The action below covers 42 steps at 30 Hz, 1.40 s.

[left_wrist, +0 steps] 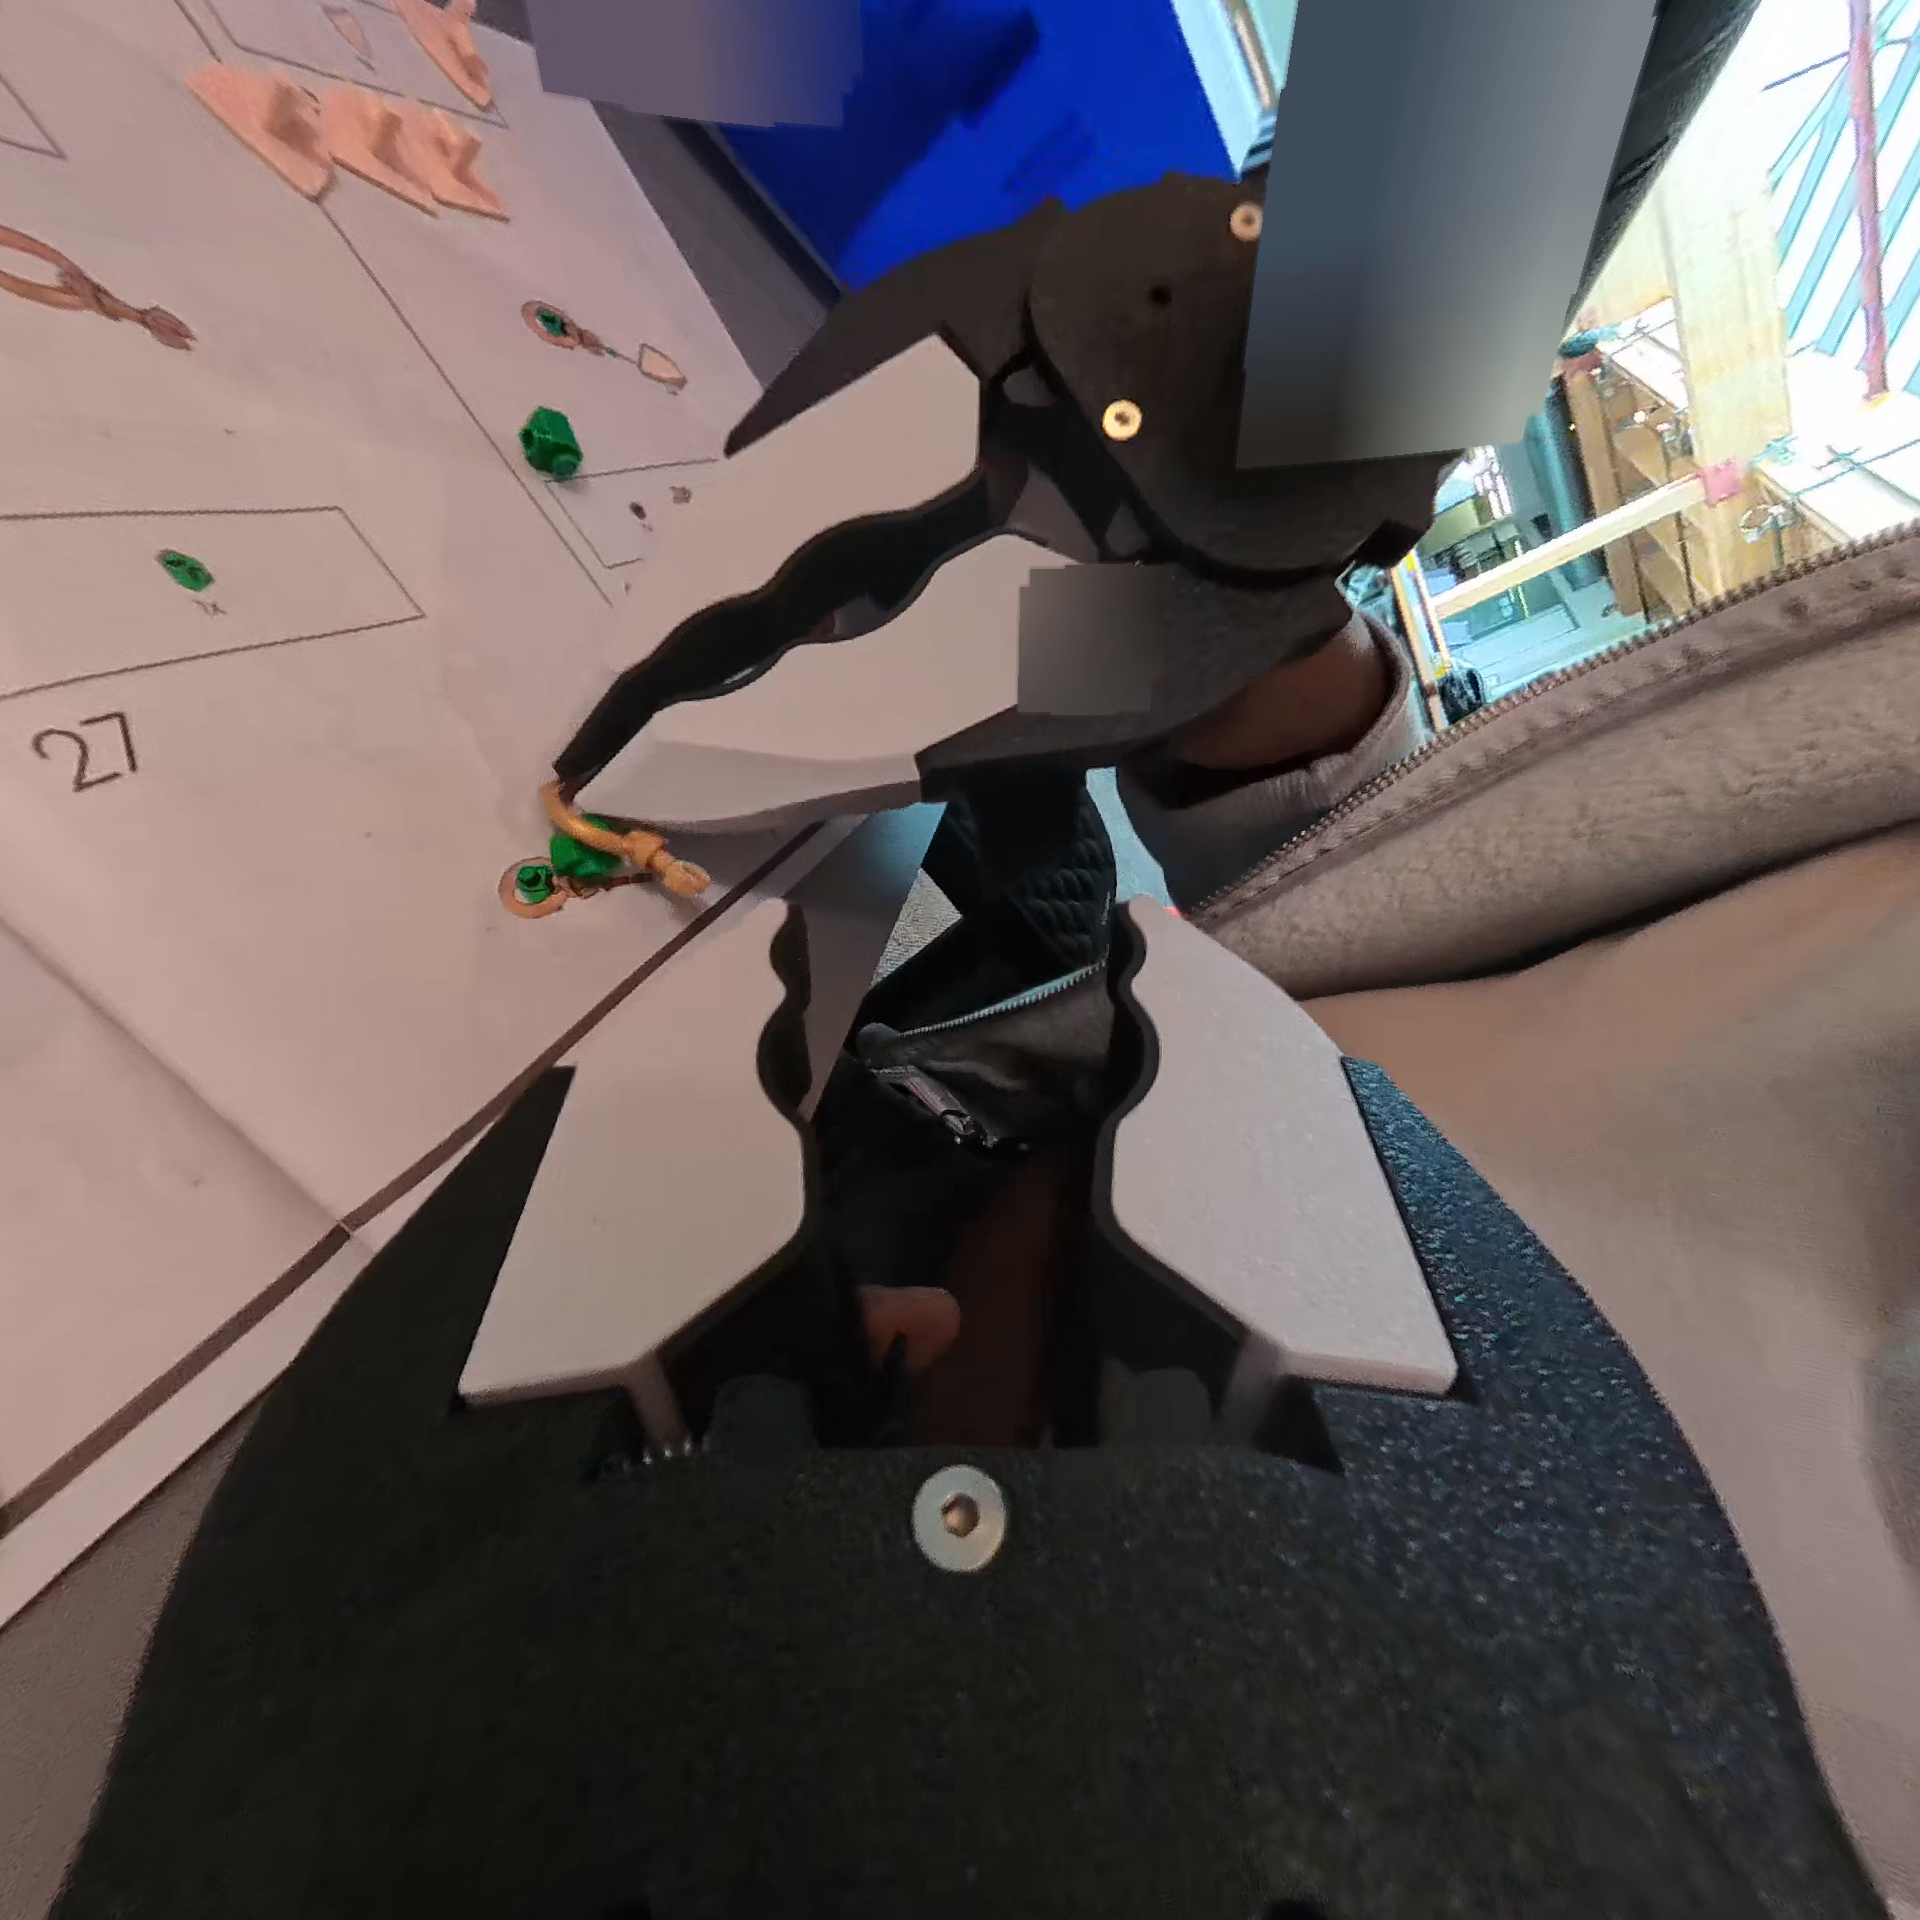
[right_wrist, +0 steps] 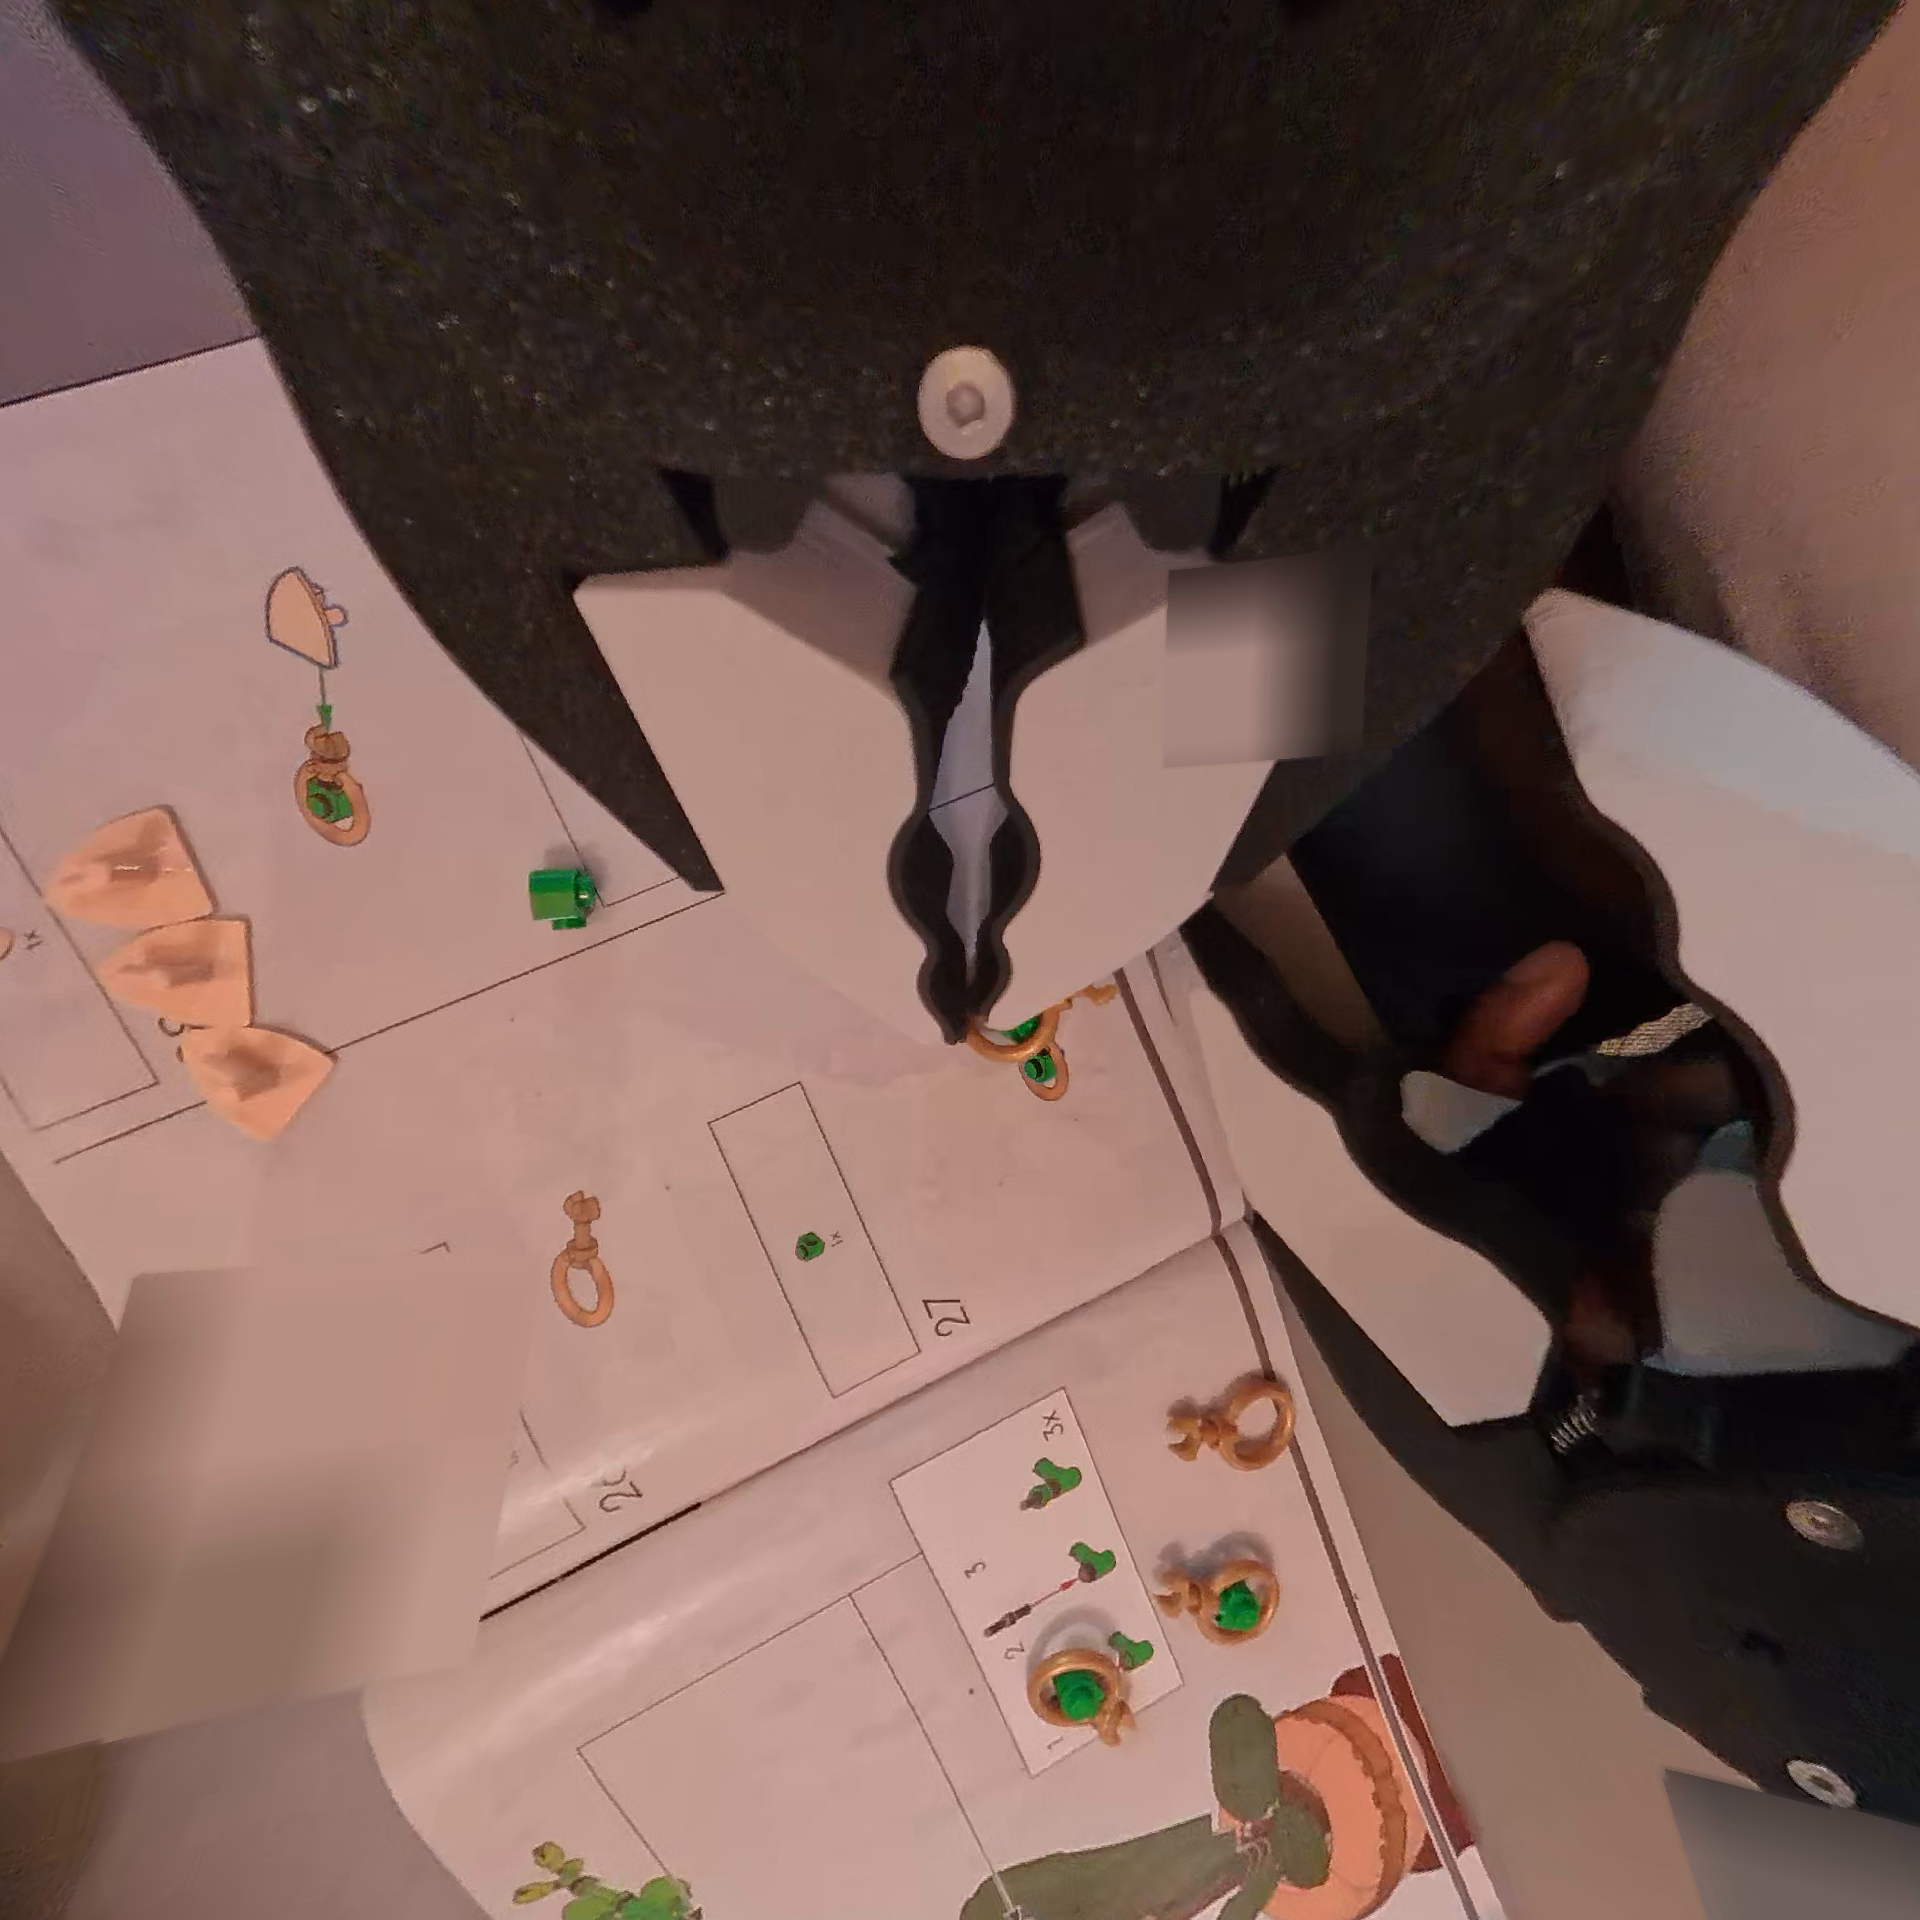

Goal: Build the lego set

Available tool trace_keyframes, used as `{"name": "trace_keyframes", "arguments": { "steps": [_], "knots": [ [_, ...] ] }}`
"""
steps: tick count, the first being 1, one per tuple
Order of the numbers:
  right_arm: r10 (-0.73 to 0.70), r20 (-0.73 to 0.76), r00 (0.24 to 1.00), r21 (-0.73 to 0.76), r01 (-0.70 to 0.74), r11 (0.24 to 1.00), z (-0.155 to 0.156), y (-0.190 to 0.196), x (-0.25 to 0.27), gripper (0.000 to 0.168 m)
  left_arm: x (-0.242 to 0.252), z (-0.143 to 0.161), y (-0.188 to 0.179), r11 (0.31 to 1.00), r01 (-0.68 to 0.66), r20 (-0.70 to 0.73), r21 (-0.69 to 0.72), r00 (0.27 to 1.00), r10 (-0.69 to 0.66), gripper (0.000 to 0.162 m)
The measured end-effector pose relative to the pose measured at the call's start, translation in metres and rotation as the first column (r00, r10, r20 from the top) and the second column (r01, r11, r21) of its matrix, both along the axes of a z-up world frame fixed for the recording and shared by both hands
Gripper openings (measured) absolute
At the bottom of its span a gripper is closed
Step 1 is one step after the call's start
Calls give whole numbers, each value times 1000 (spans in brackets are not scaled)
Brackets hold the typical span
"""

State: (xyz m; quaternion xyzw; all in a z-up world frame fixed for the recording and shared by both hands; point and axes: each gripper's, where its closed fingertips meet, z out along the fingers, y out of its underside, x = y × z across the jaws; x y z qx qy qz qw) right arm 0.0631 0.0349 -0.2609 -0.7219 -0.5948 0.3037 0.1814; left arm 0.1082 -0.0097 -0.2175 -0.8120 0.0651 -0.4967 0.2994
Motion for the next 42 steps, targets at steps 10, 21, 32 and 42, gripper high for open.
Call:
{"name": "trace_keyframes", "arguments": {
  "steps": [10,21,32,42],
  "knots": [
    [-1,13,1000,-19,1,1000,1,-10,-1,4,-15,1,-3,998,-56,-7,19,998,56,57],
    [362,-20,932,217,-349,911,13,-14,11,10,-28,5,-10,994,-101,-13,34,995,101,56],
    [584,35,811,309,-564,766,7,-20,-6,9,-7,3,-12,1000,-30,16,8,999,30,56],
    [699,129,703,319,-697,642,2,-21,-4,7,-23,2,-9,996,-87,3,6,996,87,58]
  ]
}}
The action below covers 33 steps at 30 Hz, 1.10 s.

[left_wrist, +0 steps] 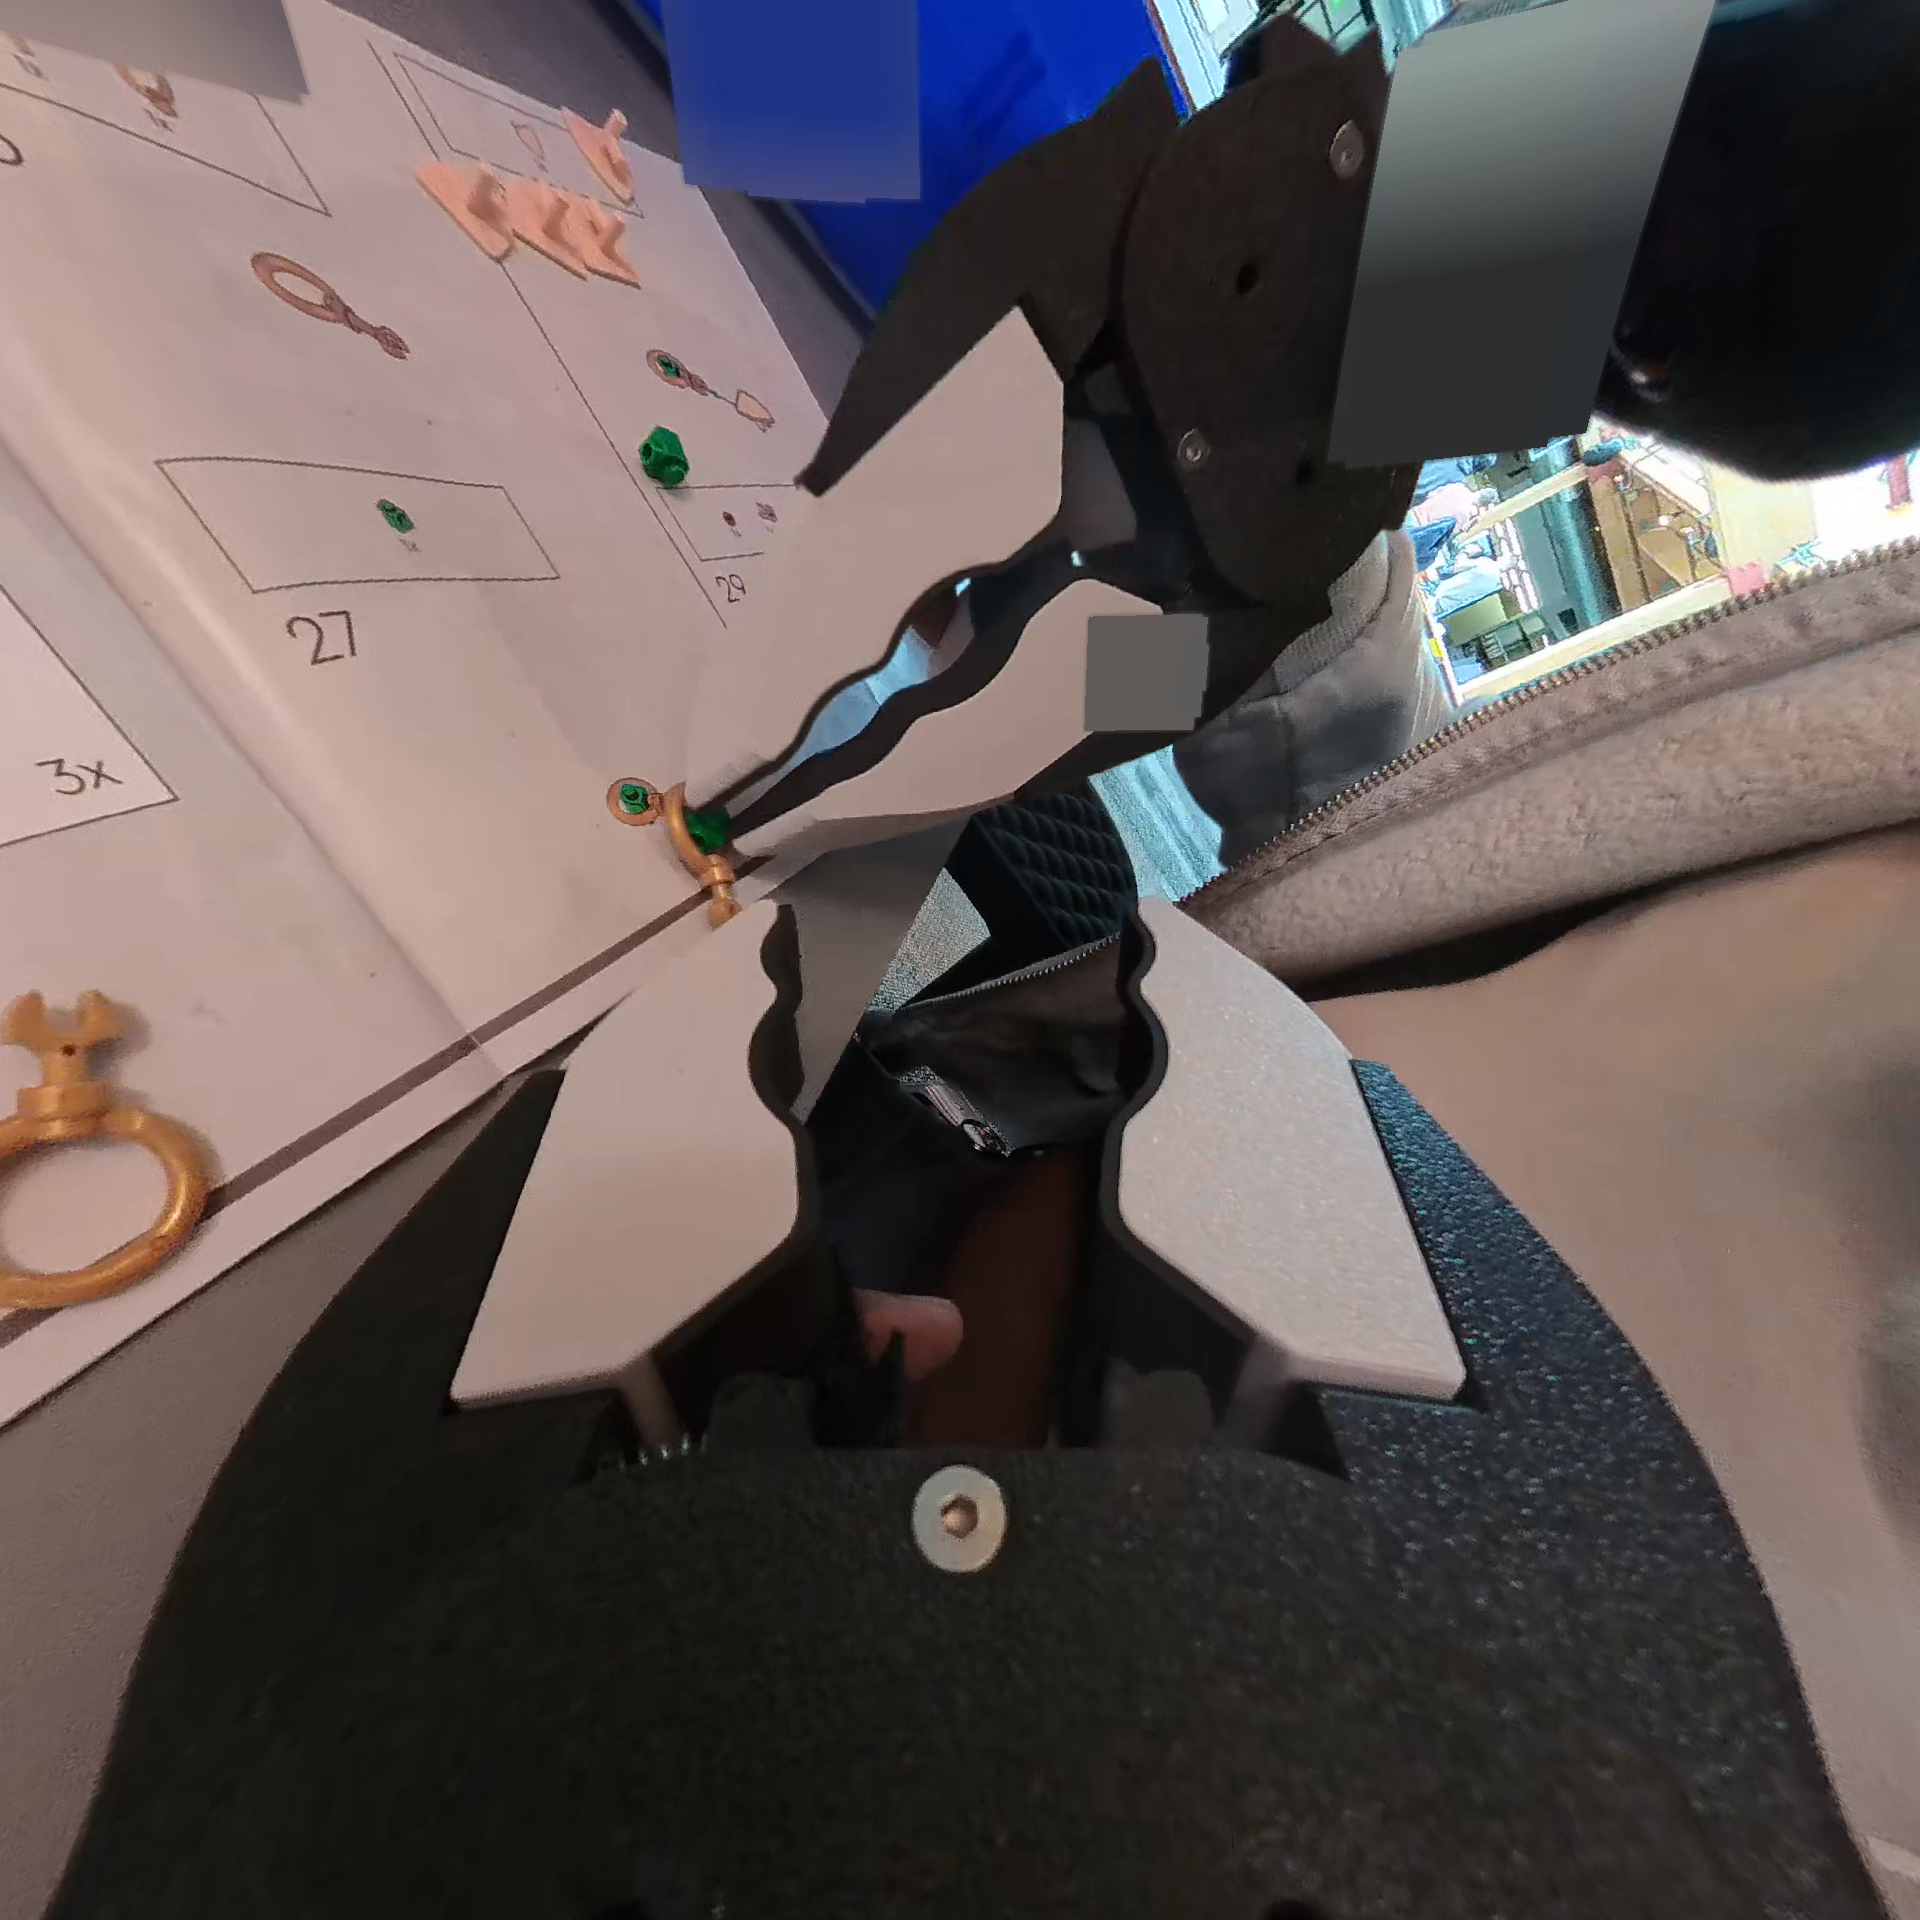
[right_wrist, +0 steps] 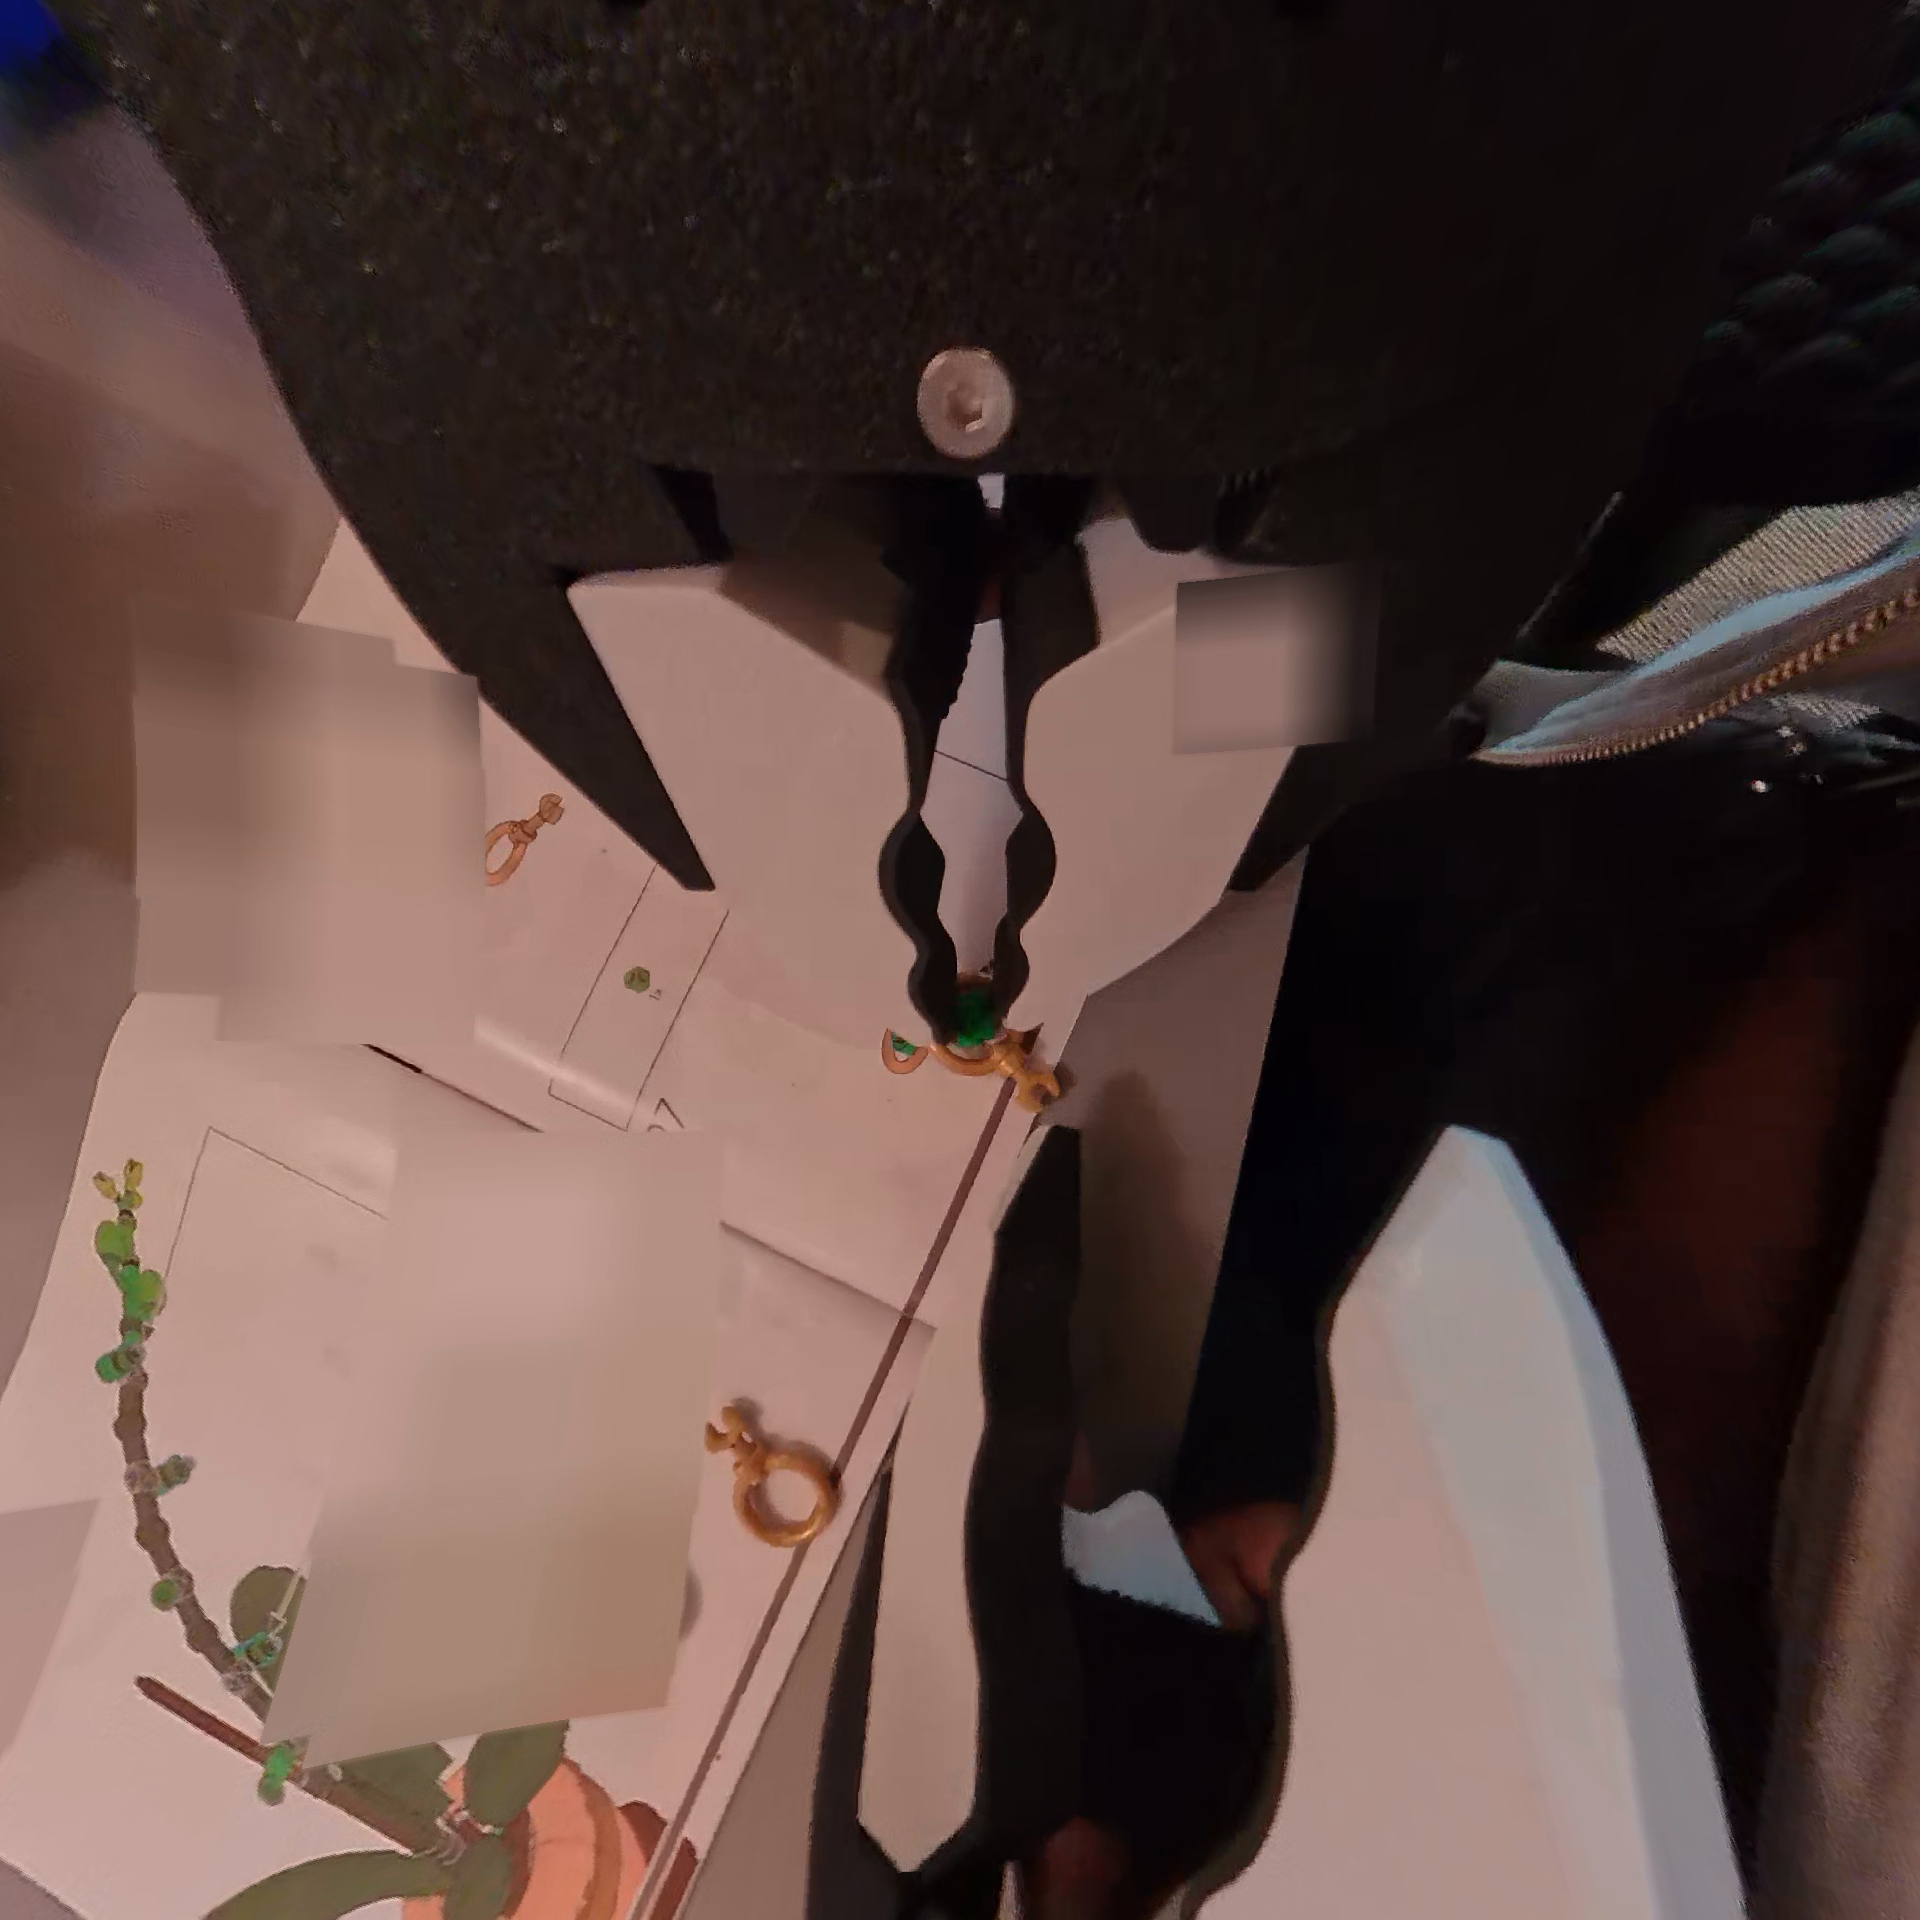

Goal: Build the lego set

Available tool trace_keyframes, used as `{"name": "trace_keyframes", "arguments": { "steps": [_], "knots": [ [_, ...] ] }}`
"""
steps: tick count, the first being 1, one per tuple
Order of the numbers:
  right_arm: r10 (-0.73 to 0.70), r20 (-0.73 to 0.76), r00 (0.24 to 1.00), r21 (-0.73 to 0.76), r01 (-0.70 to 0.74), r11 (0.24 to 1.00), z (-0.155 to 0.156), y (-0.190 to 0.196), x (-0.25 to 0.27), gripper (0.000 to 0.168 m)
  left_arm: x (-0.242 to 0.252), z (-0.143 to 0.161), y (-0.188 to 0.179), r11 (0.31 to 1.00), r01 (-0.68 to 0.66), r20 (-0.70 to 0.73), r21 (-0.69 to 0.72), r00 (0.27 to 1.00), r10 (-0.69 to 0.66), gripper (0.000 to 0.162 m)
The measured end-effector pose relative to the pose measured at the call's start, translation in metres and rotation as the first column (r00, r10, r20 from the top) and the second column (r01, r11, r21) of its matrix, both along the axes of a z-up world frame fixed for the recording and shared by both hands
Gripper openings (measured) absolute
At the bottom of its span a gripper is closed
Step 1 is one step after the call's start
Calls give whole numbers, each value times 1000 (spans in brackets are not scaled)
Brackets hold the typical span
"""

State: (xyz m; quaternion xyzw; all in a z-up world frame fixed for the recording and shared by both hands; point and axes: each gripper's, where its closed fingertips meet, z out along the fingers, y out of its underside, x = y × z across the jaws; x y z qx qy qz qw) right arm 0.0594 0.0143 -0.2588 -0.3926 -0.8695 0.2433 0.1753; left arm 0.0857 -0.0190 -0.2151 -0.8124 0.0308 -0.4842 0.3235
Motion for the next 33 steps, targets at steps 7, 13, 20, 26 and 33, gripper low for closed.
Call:
{"name": "trace_keyframes", "arguments": {
  "steps": [7,13,20,26,33],
  "knots": [
    [153,43,987,61,-156,986,-1,1,1,6,-5,3,2,1000,-22,13,9,1000,22,60],
    [234,61,970,84,-238,968,-1,1,0,6,-9,-3,0,998,-56,-11,-18,998,56,63],
    [182,43,982,62,-184,981,-1,-2,-1,6,-18,-24,6,987,-146,-203,-64,971,130,36],
    [85,-4,996,48,-85,995,0,-2,0,6,-11,-33,8,986,-138,-277,-95,955,107,14],
    [190,-57,980,60,-187,981,0,-4,0,6,-8,-35,13,976,-165,-285,-143,951,119,8]
  ]
}}
